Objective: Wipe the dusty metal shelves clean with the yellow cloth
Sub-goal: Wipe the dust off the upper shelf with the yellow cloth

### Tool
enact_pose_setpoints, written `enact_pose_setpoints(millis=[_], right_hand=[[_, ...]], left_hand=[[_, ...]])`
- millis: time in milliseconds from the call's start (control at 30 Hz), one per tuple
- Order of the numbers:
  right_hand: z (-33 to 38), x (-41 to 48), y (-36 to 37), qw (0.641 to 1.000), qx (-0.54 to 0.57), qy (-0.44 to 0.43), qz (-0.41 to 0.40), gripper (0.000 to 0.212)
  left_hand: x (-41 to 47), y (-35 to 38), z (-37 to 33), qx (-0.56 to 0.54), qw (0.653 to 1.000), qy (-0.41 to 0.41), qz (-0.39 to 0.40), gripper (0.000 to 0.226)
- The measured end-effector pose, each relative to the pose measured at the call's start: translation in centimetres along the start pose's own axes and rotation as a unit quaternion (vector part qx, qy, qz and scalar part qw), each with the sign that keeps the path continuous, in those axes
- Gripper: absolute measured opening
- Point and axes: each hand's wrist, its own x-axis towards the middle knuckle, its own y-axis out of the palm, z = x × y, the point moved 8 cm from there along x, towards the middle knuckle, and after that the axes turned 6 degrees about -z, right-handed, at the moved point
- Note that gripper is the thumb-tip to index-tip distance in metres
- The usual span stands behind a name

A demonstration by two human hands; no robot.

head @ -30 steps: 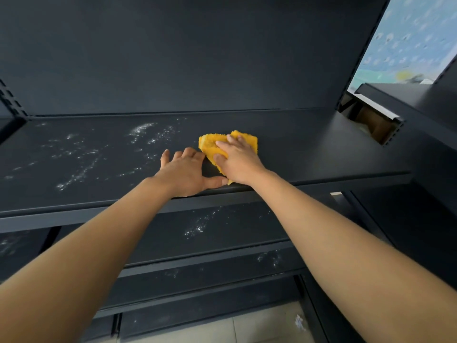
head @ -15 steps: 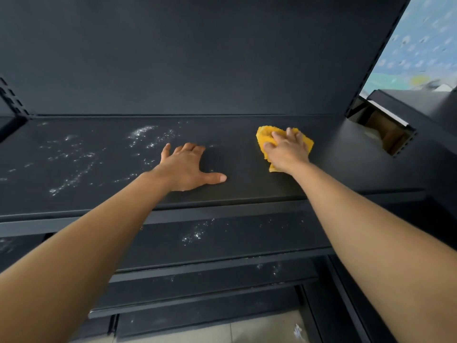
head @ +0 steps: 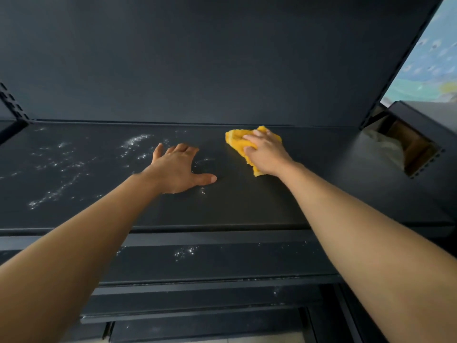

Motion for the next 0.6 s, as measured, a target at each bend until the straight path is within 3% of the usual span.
enact_pose_setpoints(millis=[100, 200, 600], right_hand=[[-2.8, 0.6, -0.5, 0.997, -0.012, 0.071, -0.003, 0.050], [-1.4, 1.0, 0.0, 0.996, -0.023, 0.088, -0.009, 0.053], [15.9, -1.1, 5.3, 0.993, 0.014, -0.103, 0.053, 0.048]], left_hand=[[0.2, -0.1, 0.2, 0.003, 1.000, 0.001, -0.012, 0.088], [-0.1, -0.3, 1.3, 0.004, 1.000, 0.001, -0.024, 0.086], [-4.1, -1.5, 8.6, 0.017, 0.999, -0.024, -0.026, 0.091]])
